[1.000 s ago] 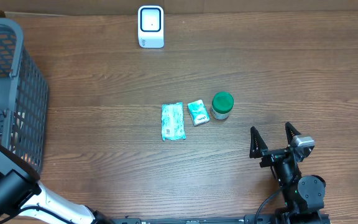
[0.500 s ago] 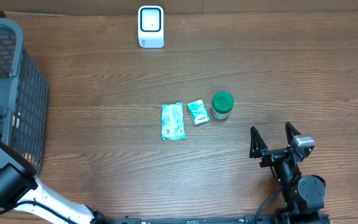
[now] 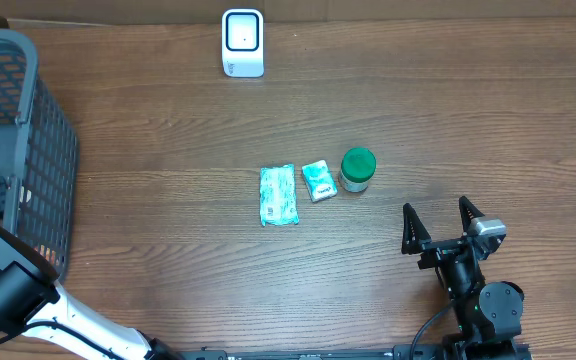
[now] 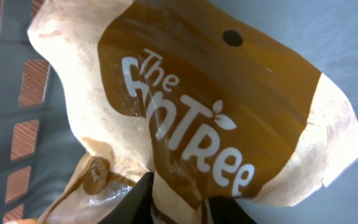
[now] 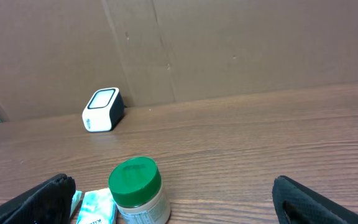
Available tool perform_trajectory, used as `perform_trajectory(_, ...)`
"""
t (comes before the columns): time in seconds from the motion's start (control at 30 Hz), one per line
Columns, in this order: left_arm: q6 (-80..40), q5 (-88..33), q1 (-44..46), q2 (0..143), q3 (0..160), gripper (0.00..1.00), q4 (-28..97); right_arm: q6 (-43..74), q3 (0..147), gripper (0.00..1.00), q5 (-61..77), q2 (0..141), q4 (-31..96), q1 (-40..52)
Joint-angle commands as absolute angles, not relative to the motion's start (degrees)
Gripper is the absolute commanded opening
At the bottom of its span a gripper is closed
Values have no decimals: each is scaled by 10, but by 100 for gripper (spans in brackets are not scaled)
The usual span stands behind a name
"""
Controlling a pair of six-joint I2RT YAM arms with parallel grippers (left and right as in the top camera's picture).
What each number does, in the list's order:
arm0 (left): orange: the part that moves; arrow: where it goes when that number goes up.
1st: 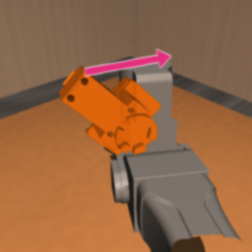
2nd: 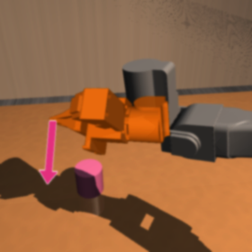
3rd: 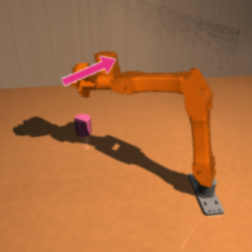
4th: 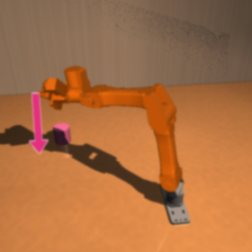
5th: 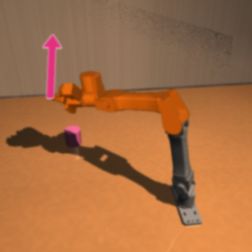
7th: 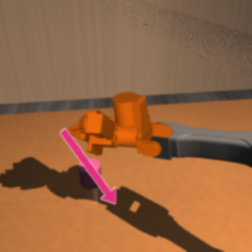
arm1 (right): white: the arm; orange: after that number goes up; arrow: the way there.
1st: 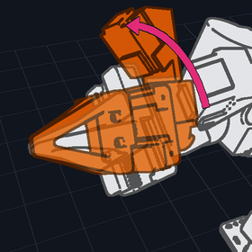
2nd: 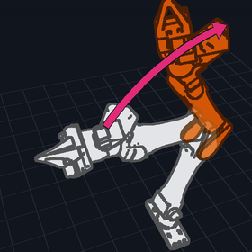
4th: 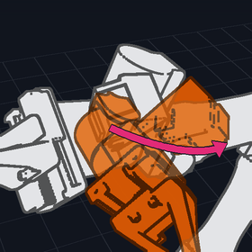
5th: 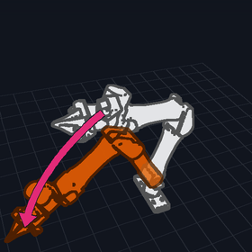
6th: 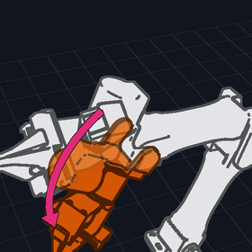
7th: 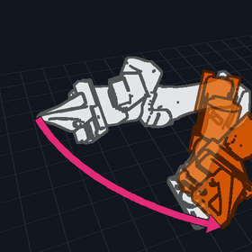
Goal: Scan the item barcode
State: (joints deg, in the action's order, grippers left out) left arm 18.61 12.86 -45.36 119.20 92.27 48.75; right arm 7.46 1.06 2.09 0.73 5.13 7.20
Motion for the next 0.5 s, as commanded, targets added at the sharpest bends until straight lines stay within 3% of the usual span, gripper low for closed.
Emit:
perform_trajectory(0.0,144,64,-441,1190,983,21,508,74,5,100,18,2,47,70)
perform_trajectory(0.47,76,-31,-368,1042,1172,17,557,74,5,100,18,2,47,70)
